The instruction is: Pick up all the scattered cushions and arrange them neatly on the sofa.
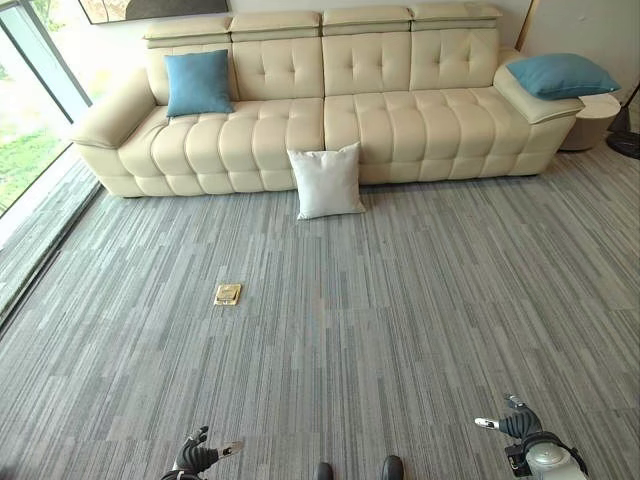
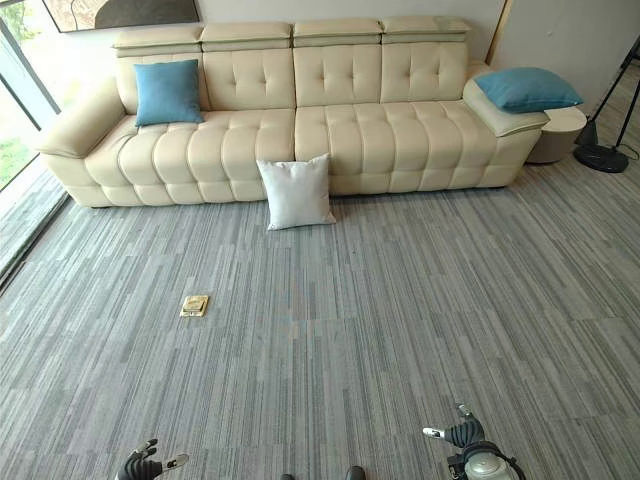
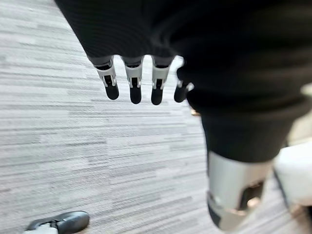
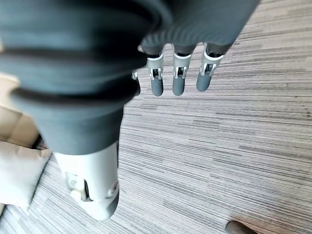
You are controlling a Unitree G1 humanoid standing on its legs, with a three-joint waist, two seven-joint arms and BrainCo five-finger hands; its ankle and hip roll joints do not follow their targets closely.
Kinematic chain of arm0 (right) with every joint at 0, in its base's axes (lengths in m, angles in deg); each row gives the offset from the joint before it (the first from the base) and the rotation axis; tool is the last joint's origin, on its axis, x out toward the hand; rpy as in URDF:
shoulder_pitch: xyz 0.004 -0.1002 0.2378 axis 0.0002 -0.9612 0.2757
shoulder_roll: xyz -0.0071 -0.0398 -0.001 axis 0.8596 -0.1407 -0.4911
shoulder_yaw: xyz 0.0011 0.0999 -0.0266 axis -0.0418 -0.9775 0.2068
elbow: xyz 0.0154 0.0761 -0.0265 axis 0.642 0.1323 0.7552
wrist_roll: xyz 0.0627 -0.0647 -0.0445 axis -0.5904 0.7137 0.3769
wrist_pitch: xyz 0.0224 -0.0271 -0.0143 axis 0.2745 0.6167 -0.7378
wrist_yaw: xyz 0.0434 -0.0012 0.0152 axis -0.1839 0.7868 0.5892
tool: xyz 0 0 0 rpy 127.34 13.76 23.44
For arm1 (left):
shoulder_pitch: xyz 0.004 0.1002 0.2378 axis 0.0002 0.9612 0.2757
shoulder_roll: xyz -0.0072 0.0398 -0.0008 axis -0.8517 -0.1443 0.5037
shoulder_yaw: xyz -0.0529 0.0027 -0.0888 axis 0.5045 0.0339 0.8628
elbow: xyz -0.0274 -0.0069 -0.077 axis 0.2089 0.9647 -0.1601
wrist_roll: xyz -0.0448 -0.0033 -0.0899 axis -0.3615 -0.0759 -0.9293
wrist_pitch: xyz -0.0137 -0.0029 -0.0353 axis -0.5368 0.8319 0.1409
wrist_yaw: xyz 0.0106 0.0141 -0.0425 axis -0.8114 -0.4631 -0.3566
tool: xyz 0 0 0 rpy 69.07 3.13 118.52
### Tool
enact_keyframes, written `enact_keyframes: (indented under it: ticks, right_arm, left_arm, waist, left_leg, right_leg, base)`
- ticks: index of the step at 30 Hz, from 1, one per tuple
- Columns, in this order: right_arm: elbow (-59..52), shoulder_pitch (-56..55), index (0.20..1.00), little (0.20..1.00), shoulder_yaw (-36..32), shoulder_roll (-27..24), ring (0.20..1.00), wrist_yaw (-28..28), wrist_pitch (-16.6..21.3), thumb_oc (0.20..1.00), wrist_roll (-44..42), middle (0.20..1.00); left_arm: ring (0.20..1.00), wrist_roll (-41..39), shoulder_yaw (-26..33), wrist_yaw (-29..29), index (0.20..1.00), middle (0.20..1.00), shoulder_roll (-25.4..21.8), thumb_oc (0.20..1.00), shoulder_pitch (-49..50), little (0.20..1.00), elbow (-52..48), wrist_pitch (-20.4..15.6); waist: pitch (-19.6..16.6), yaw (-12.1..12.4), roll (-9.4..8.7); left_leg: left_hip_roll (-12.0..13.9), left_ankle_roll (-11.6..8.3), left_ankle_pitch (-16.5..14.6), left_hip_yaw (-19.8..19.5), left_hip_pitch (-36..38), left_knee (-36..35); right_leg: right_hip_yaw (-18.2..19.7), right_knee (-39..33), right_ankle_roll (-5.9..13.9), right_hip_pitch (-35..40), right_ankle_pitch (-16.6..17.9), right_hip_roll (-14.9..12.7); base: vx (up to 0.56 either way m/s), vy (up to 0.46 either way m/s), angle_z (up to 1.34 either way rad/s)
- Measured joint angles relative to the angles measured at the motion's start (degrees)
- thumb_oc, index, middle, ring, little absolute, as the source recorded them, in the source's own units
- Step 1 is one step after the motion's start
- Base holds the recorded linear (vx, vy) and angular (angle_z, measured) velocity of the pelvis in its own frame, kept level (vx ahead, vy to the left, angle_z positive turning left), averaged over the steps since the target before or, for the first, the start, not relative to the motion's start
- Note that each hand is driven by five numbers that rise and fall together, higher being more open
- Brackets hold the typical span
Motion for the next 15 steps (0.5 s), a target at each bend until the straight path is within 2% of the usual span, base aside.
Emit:
enact_keyframes:
  ticks: [9,15]
  right_arm:
    - [-0.28,-0.10,1.000,1.000,-1.40,2.89,1.000,0.01,0.16,1.000,-4.85,1.000]
    - [-1.96,0.43,1.000,1.000,-1.42,3.12,1.000,1.31,0.21,1.000,-5.94,1.000]
  left_arm:
    - [1.000,-0.91,-0.04,-0.17,1.000,1.000,0.34,1.000,0.15,1.000,-1.22,-0.10]
    - [1.000,-2.15,0.48,-1.19,1.000,1.000,-0.16,1.000,0.04,1.000,-3.61,-0.05]
  waist:
    - [1.23,0.09,-2.12]
    - [1.24,0.57,-3.75]
  left_leg:
    - [-0.30,-0.02,-0.04,-0.06,-0.16,-0.47]
    - [-0.43,0.10,-0.11,-0.02,-2.29,0.51]
  right_leg:
    - [0.06,0.03,0.11,-0.41,-0.02,-0.28]
    - [0.05,0.35,0.04,-2.08,0.17,-0.36]
  base:
    - [0.01,0.017,0.00]
    - [0.01,0.053,0.01]
